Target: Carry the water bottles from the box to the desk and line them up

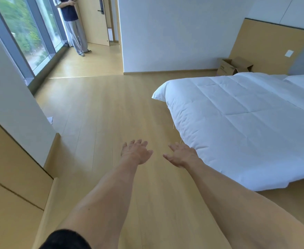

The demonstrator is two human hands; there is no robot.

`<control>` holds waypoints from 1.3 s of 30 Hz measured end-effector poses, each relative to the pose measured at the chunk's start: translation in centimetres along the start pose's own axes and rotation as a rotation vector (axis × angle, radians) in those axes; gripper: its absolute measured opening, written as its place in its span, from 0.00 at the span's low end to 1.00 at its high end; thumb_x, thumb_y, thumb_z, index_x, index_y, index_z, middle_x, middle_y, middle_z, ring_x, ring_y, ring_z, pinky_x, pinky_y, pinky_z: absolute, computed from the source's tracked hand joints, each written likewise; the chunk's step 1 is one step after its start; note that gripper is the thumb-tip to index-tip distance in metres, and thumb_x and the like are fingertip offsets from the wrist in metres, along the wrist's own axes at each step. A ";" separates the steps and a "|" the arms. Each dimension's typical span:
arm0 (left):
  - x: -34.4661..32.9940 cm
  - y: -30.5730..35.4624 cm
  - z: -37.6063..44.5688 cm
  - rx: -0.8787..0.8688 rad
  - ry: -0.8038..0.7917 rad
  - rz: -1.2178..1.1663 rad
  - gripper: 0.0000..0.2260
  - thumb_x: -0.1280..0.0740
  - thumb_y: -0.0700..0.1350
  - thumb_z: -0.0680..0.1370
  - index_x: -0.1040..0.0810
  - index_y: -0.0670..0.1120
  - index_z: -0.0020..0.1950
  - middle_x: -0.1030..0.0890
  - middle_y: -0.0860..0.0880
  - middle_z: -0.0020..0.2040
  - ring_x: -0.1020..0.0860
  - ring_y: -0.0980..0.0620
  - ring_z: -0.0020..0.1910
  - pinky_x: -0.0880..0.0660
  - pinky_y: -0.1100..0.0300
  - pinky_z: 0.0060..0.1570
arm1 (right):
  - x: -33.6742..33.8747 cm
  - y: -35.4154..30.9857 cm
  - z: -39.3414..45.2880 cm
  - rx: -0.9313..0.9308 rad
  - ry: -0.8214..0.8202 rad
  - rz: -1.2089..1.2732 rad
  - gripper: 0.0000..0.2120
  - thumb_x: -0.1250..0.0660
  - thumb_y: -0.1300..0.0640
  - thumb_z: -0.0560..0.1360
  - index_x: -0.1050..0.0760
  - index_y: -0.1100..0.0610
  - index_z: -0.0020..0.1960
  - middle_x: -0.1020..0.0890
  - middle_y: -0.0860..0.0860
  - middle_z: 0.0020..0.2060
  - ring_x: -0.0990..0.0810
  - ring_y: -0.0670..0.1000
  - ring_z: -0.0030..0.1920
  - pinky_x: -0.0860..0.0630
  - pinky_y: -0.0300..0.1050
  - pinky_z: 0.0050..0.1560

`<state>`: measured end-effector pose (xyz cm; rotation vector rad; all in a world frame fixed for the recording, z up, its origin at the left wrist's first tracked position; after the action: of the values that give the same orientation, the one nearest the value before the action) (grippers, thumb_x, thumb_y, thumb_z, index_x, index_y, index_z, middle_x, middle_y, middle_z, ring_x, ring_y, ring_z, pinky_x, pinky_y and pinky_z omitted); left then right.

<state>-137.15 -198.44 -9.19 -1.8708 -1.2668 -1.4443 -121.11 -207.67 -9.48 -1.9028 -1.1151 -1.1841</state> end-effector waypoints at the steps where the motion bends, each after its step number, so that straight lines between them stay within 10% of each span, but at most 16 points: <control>1: 0.6 -0.2 1.7 0.001 -0.001 0.005 0.28 0.48 0.62 0.83 0.43 0.54 0.82 0.46 0.51 0.83 0.48 0.47 0.81 0.52 0.42 0.78 | 0.7 -0.2 1.7 -0.005 -0.002 -0.002 0.34 0.51 0.32 0.80 0.51 0.44 0.82 0.46 0.50 0.81 0.51 0.53 0.81 0.50 0.57 0.78; 39: 23.3 -4.6 65.8 0.050 0.053 -0.024 0.24 0.48 0.58 0.84 0.40 0.55 0.81 0.38 0.51 0.80 0.42 0.47 0.79 0.48 0.43 0.78 | 26.1 -3.0 65.2 0.065 -0.028 -0.026 0.32 0.49 0.34 0.80 0.44 0.46 0.80 0.38 0.50 0.79 0.42 0.56 0.78 0.43 0.58 0.74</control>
<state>-107.42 -135.13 -11.29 -1.7787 -1.2922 -1.4511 -92.57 -143.51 -11.51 -1.8662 -1.1823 -1.1255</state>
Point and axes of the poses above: each hand's wrist, its own z-axis towards the middle knuckle, its own x-axis out of the back of the hand, y = z × x, the point moved 4 cm from there along z, towards the middle knuckle
